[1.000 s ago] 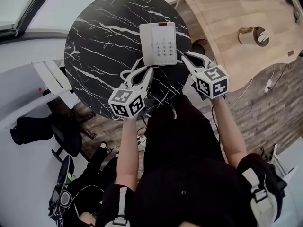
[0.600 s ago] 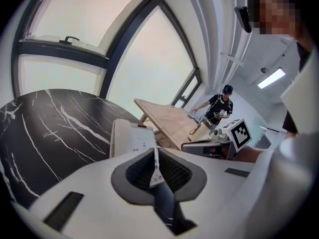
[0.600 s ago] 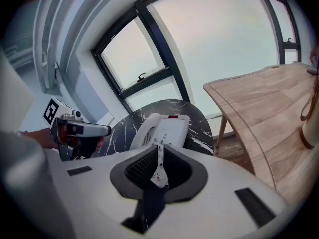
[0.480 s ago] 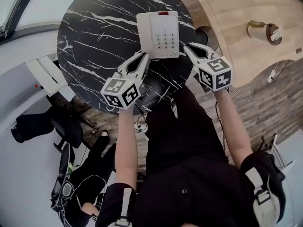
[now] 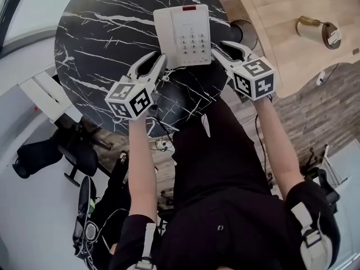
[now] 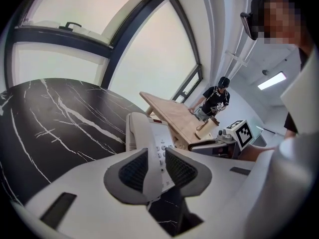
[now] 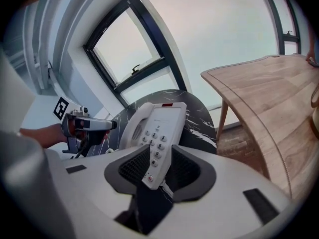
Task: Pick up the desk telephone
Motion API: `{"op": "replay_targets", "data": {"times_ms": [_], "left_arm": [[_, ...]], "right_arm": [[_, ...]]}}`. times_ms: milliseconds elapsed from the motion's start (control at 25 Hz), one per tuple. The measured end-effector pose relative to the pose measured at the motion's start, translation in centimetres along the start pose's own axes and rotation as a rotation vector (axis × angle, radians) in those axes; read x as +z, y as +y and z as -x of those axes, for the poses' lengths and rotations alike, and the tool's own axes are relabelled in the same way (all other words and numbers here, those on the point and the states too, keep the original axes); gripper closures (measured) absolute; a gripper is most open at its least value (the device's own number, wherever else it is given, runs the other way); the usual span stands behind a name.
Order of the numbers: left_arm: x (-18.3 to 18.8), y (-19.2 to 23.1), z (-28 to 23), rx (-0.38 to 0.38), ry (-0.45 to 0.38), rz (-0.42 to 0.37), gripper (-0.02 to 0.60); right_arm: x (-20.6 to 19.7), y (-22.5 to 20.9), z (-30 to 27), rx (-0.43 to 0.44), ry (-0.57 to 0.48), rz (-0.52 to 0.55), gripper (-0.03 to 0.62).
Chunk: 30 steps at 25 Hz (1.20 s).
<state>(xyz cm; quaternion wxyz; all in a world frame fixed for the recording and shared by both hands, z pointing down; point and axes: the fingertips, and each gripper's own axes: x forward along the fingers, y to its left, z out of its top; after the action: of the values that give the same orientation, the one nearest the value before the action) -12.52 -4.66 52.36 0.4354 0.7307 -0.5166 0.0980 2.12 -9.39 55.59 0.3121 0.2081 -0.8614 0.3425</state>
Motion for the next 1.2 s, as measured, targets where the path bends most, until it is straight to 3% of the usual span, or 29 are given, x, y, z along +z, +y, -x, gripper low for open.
{"op": "replay_targets", "data": {"times_ms": [80, 600, 920, 1200], "left_arm": [[-0.1, 0.6, -0.3, -0.019, 0.016, 0.007, 0.43], [-1.2, 3.1, -3.4, -0.164, 0.075, 0.071, 0.247], [-0.7, 3.5, -5.1, -0.235, 0.037, 0.104, 0.227], [-1.3, 3.3, -6.2, -0.306, 0.067, 0.115, 0.218]], "right_arm": [[-0.1, -0.2, -0.4, -0.003, 0.002, -0.009, 0.462], [-0.5, -0.6, -3.1, 0.032, 0.007, -0.077, 0.346], [-0.7, -0.8, -4.4, 0.045, 0.011, -0.099, 0.339], [-0.9, -0.8, -5.5, 0.065, 0.022, -0.114, 0.339]]}}
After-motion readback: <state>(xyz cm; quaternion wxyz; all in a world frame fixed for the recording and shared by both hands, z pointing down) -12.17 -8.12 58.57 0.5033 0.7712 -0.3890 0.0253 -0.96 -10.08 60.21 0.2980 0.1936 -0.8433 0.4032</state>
